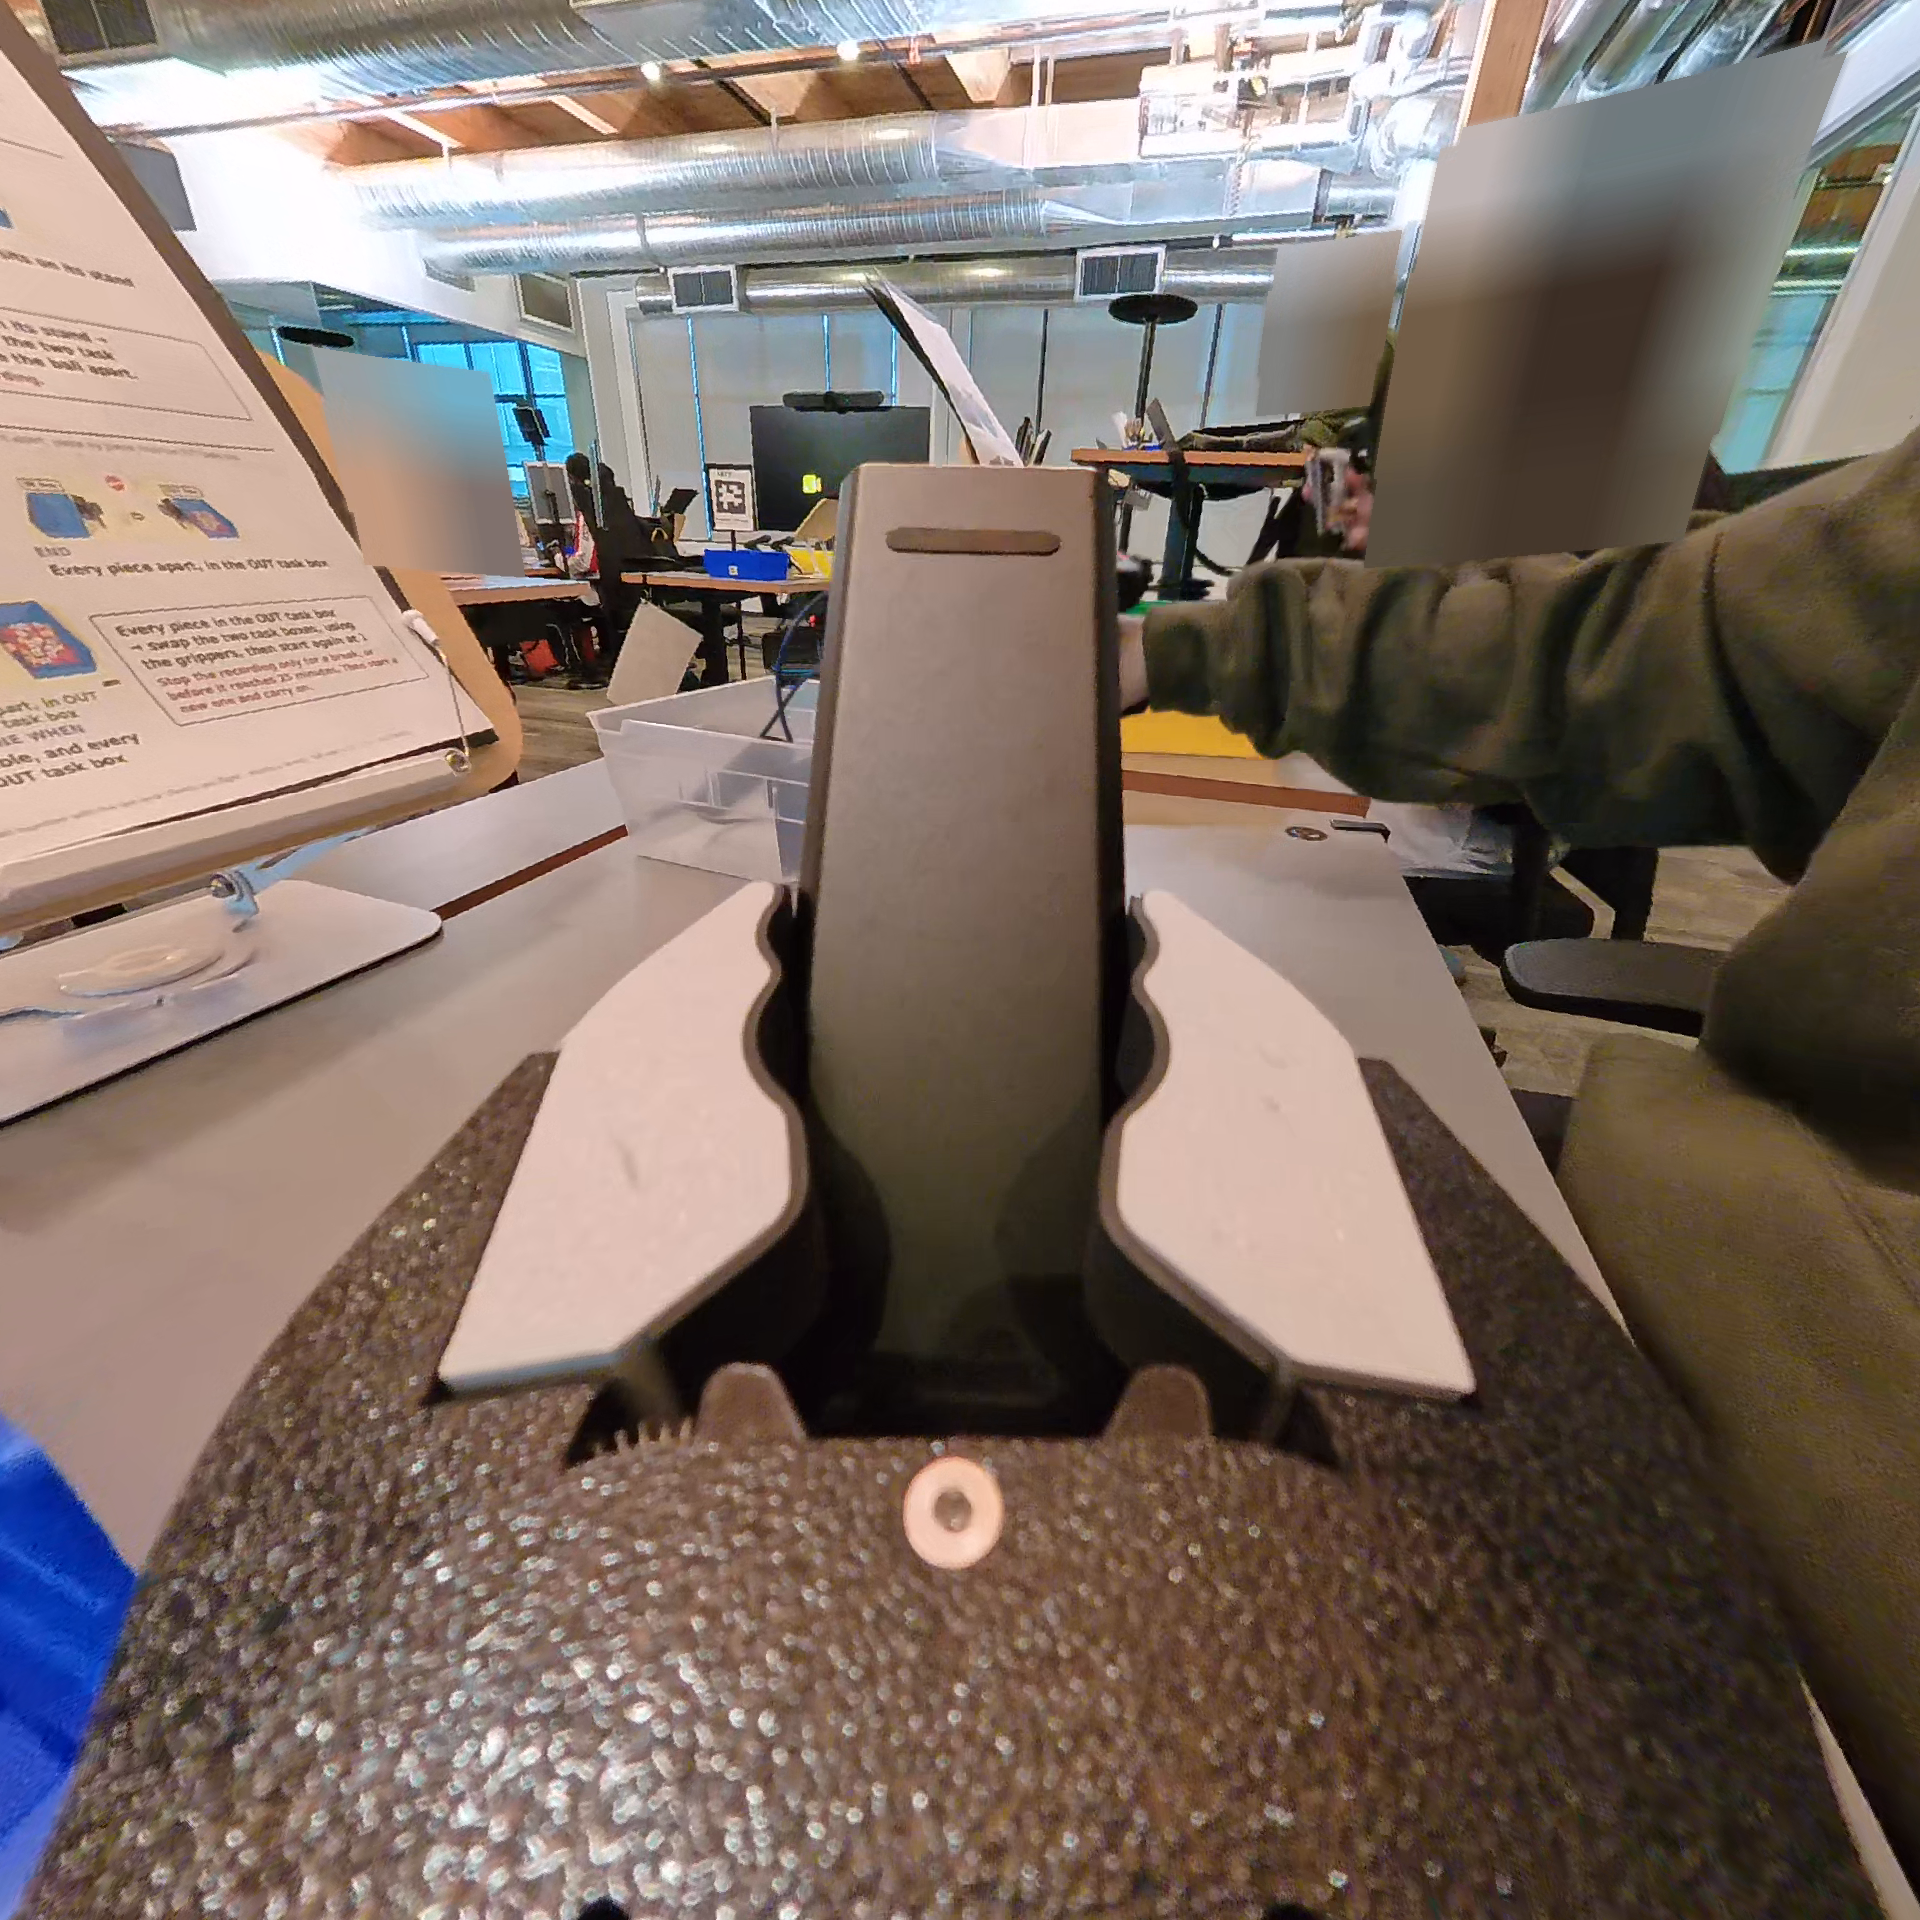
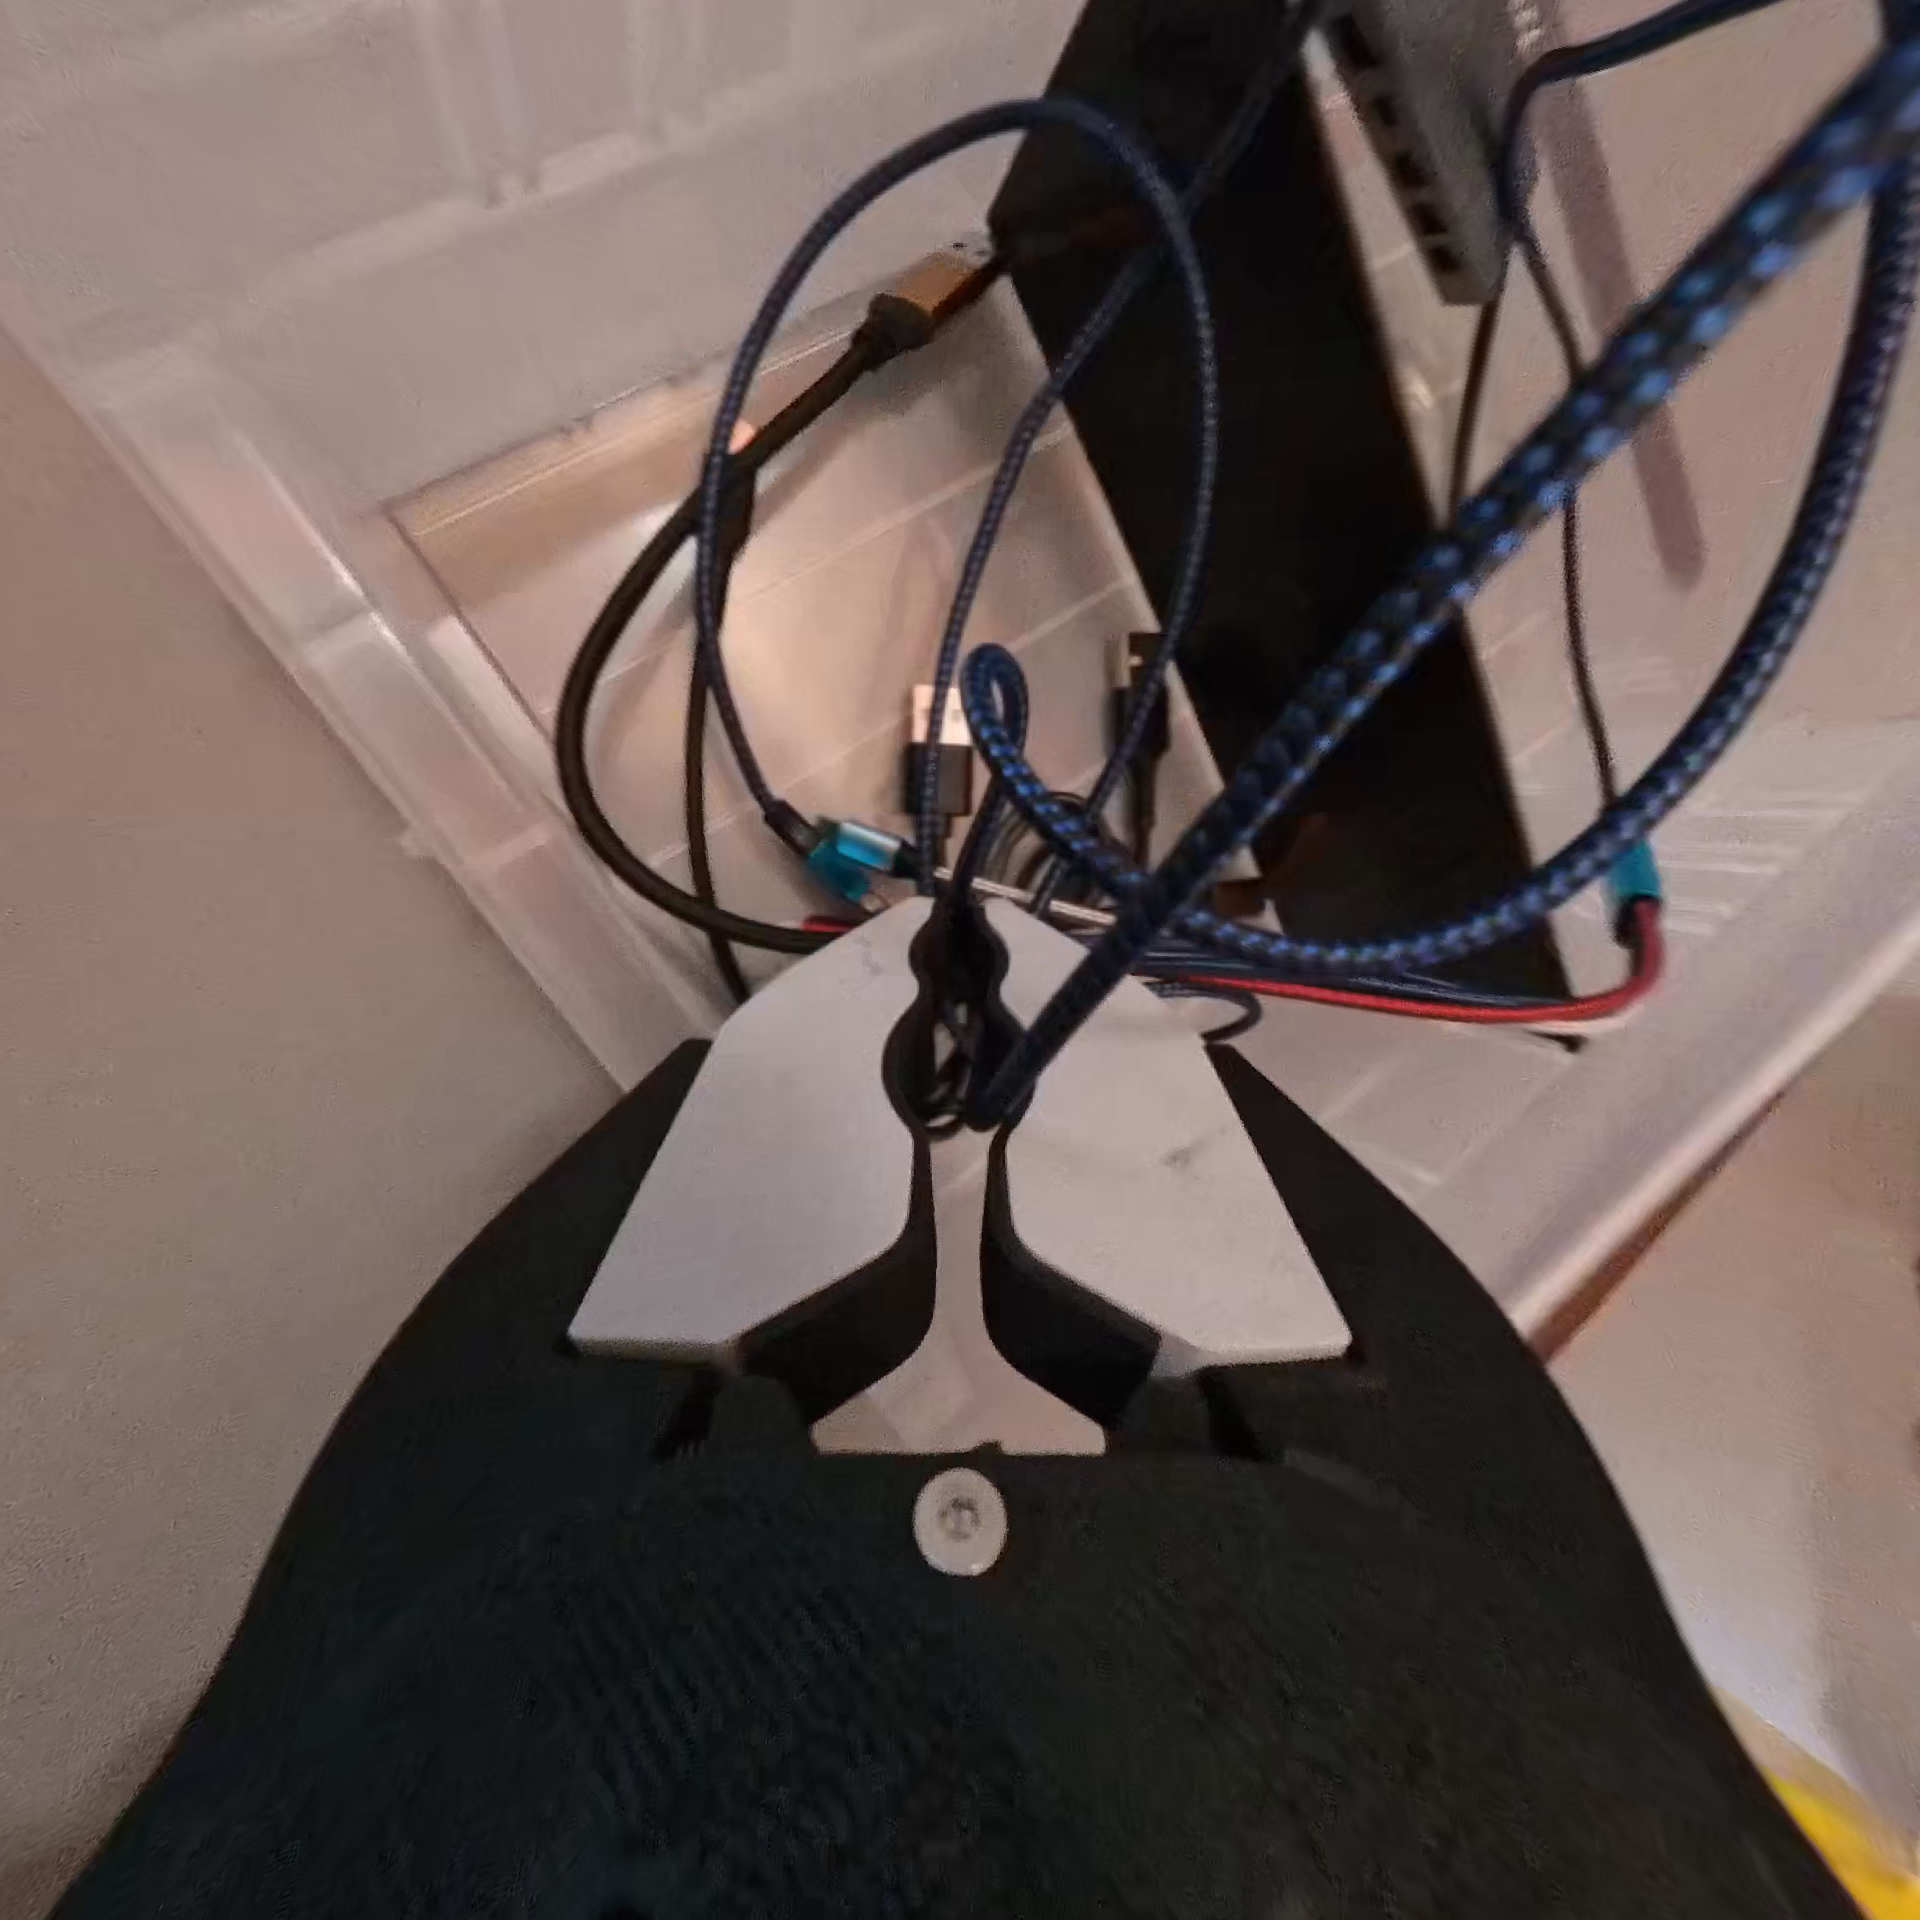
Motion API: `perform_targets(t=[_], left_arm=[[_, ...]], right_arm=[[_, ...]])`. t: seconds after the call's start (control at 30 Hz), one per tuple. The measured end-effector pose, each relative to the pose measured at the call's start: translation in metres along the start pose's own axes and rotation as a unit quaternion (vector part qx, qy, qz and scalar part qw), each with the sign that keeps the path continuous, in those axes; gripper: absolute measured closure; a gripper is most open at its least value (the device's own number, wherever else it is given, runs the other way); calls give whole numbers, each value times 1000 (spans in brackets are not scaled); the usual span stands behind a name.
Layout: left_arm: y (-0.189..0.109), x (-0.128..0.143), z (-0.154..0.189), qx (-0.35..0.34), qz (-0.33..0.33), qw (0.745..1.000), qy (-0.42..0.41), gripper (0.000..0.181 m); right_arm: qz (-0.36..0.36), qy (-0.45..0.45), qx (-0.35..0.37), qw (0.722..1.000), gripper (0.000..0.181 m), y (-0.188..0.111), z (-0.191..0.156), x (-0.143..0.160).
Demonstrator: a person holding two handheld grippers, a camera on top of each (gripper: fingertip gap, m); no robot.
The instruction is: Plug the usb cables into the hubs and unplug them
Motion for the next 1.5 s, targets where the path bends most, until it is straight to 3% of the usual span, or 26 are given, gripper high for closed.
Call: perform_targets(t=[0.1, 0.2, 0.27, 0.47, 0.53, 0.6, 0.67, 0.7, 0.9, 0.97, 1.07, 1.27, 1.5], left_arm=[[1, 0, 0, 1, 1, 1000, -2, 123], [2, 2, 1, 3, -1, 1000, -4, 123], [3, 2, 2, 4, -4, 1000, -2, 123], [2, -3, 4, 8, 5, 1000, 1, 123], [1, -3, 3, 6, 6, 1000, 1, 123], [1, -3, 3, 5, 8, 1000, 0, 123], [2, -4, 4, 8, 11, 1000, -2, 123], [3, -3, 4, 9, 11, 1000, -2, 123], [8, 5, 5, 8, -17, 1000, 8, 123], [9, 9, 3, 5, -27, 1000, 8, 123], [11, 17, 2, 4, -39, 999, 3, 123], [15, 34, 1, 8, -56, 998, -12, 123], [18, 39, 3, 16, -63, 998, -17, 123]], right_arm=[[6, -24, 28, 999, 177, 3, -5, -4], [-6, -36, 80, 996, 148, -8, 13, -1], [-6, -12, 98, 995, 141, -22, 26, -1], [-68, 7, 27, 997, 98, -67, 31, 4], [-88, -1, 54, 995, 100, -84, 54, 0], [-97, 4, 137, 986, 110, -95, 99, -7], [-91, 22, 194, 976, 108, -87, 139, -15], [-92, 29, 179, 979, 110, -74, 145, -16], [-125, -24, 49, 991, 131, 12, 139, -29], [-184, -37, 49, 981, 134, 29, 144, -18], [-291, -61, 43, 954, 136, 38, 147, 5], [-334, -104, 34, 936, 154, 52, 147, 8], [-389, -144, 41, 909, 155, 58, 156, 12]])
Point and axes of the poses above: each gripper's, where its closed fingertips meet, y out along the fingers, x out of its underside, z = x × y across the jaws, the point moved 1 cm from there along -y, back along the fingers, and after that the axes turned 11 degrees about z, right-handed, at the moved point
